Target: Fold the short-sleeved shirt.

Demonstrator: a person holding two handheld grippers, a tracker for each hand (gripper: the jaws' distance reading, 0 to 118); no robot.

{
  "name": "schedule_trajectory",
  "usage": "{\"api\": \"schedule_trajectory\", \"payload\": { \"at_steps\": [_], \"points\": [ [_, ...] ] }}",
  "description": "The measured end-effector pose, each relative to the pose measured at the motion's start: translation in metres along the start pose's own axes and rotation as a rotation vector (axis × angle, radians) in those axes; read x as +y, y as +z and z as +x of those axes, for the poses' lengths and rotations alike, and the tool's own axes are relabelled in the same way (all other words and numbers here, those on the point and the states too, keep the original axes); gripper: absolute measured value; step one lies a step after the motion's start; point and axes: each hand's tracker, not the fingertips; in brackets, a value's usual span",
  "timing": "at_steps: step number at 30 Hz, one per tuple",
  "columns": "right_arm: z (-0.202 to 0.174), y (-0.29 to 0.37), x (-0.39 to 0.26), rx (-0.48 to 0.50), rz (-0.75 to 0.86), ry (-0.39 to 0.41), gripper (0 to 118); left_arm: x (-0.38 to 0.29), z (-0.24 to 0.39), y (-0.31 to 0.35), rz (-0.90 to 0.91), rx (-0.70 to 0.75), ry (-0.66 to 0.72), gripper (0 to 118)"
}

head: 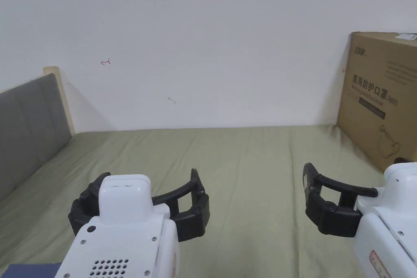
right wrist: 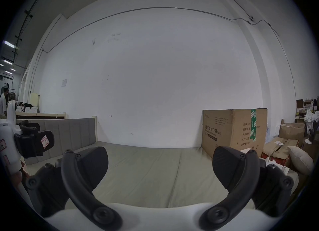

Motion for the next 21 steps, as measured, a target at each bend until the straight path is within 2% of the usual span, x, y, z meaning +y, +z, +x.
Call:
{"api": "schedule_trajectory", "payload": {
  "at_steps": [11,14,21],
  "points": [
    [-0.003,-0.006,-0.001,0.023,-0.027,0.001,118,0.005,-0.002,-0.006,-0.006,-0.012,0.003,116],
    [-0.003,-0.008,-0.003,0.029,-0.042,0.003,118,0.005,0.001,-0.01,-0.047,0.037,0.007,116],
    [-0.005,-0.01,-0.007,0.032,-0.058,0.012,118,0.003,-0.009,-0.016,-0.085,0.007,0.087,116]
  ]
}}
